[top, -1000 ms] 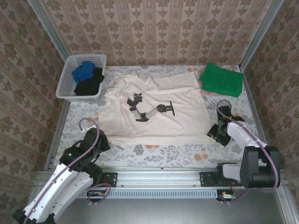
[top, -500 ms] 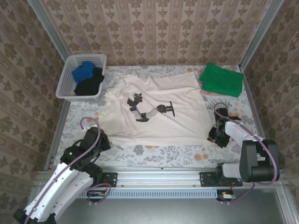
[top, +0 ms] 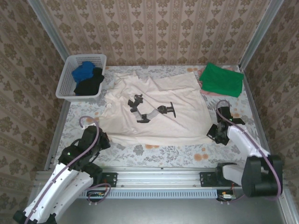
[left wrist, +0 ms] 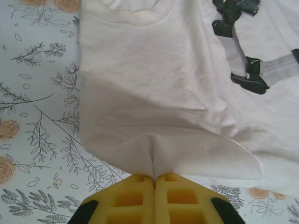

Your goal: Fold and stack the t-shirts

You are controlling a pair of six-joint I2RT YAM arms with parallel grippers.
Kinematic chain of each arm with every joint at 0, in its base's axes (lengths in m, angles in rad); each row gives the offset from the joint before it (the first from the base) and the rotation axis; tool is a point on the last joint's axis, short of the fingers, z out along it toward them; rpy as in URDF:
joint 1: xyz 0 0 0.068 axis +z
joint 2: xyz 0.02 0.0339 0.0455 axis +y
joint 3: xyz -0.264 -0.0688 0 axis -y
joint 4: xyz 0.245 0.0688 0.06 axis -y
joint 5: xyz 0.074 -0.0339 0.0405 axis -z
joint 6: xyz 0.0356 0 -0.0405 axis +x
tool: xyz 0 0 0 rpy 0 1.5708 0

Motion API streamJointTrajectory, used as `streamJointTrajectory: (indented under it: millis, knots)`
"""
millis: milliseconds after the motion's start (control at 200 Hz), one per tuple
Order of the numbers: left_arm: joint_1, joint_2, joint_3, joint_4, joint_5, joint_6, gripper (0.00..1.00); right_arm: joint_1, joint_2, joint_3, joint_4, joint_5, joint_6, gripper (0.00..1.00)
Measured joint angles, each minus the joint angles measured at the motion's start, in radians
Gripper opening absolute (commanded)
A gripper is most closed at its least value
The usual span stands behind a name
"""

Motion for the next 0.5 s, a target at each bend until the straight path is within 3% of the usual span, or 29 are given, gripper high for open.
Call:
streamJointTrajectory:
  millis: [200,500]
  knots:
    - [-0.038,-0.027,0.027,-0.023,0.005,-0.001,0.00,0.041,-0.180,0.051,-0.086,-0.001,0.022,0.00]
    - [-0.095,-0.115,0.123,-0.129,-0.082,-0.025,0.00,0.119,-0.443,0.179,-0.249,0.004,0.087,0.00]
